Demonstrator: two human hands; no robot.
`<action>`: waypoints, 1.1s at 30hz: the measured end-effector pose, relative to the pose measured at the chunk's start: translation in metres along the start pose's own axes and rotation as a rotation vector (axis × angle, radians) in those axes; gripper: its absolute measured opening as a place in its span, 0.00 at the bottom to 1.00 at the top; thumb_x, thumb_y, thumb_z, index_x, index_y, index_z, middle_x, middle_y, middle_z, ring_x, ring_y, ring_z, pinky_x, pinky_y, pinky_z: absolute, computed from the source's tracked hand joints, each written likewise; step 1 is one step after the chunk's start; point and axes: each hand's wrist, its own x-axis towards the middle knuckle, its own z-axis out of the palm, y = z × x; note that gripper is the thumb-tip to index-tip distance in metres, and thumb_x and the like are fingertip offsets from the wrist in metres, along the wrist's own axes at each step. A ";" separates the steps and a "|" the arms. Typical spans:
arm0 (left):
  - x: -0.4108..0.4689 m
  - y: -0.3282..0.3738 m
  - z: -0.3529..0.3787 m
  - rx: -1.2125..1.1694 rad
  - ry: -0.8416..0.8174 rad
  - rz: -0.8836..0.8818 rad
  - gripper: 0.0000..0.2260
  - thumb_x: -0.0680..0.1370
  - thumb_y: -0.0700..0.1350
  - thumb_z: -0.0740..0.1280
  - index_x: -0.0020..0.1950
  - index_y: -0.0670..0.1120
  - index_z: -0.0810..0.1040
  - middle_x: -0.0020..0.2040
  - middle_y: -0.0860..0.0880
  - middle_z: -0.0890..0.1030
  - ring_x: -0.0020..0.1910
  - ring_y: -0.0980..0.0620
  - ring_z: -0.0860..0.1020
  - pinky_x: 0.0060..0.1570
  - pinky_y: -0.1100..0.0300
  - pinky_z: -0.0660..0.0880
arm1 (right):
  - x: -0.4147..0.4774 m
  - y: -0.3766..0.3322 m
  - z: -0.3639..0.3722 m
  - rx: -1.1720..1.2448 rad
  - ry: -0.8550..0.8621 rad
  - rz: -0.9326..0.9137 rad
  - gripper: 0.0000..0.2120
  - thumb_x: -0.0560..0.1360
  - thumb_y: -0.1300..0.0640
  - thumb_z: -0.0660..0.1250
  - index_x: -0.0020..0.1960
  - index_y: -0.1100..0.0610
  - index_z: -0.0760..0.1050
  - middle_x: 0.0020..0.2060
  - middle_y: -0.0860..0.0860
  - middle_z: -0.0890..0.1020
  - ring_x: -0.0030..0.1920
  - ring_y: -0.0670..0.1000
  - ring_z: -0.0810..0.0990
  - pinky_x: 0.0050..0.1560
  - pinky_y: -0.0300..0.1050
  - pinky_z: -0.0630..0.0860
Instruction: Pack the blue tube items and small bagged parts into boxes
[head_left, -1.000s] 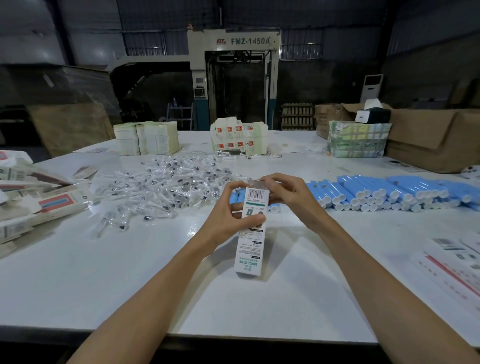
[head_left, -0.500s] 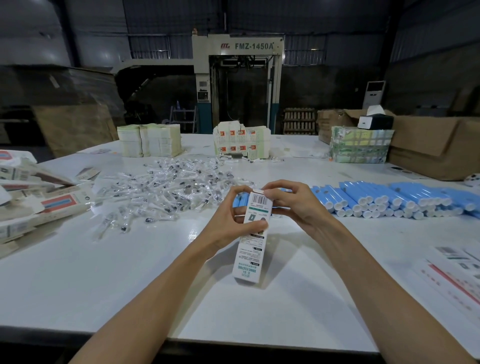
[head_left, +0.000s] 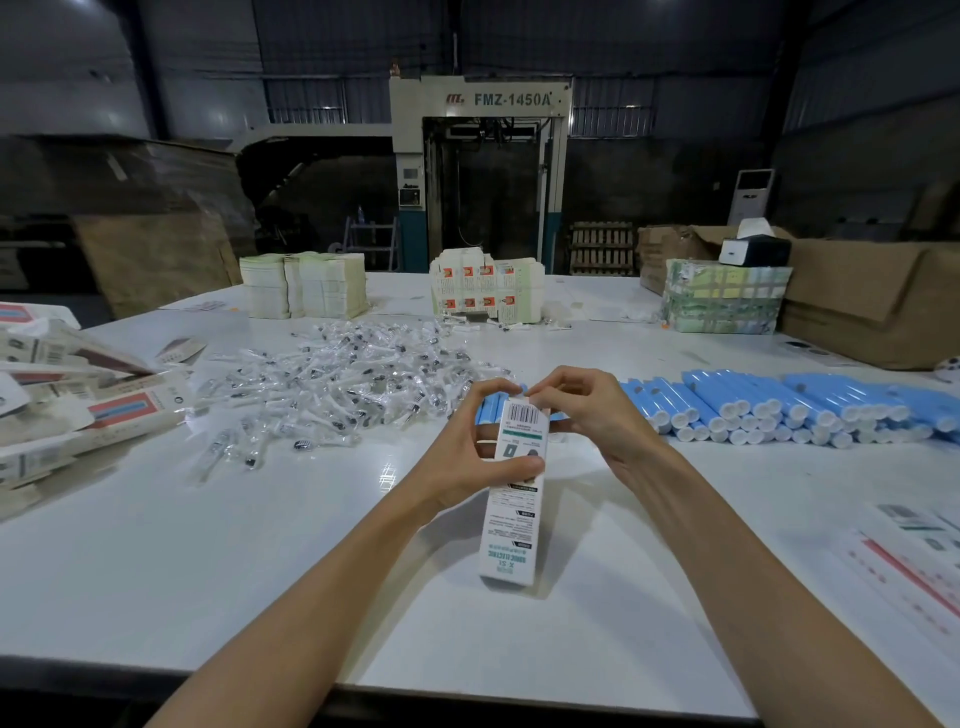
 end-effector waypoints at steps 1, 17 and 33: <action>0.000 0.000 0.000 0.003 0.004 -0.003 0.36 0.73 0.48 0.83 0.73 0.62 0.67 0.54 0.45 0.89 0.50 0.49 0.88 0.47 0.57 0.84 | 0.000 0.000 0.000 -0.027 -0.010 -0.017 0.03 0.78 0.63 0.72 0.46 0.63 0.83 0.43 0.56 0.88 0.49 0.53 0.87 0.43 0.43 0.83; 0.003 -0.006 -0.008 -0.131 0.125 -0.008 0.34 0.73 0.44 0.84 0.72 0.57 0.71 0.55 0.43 0.89 0.51 0.44 0.89 0.46 0.55 0.84 | -0.002 0.022 0.021 0.070 0.070 -0.163 0.09 0.76 0.61 0.76 0.56 0.56 0.86 0.50 0.52 0.89 0.53 0.53 0.87 0.53 0.48 0.83; 0.002 -0.008 -0.004 -0.124 0.131 0.004 0.30 0.75 0.44 0.82 0.69 0.56 0.70 0.55 0.43 0.88 0.54 0.44 0.87 0.50 0.53 0.84 | -0.001 0.035 0.027 0.064 0.091 -0.185 0.08 0.79 0.58 0.74 0.58 0.55 0.86 0.51 0.52 0.89 0.55 0.55 0.87 0.57 0.50 0.83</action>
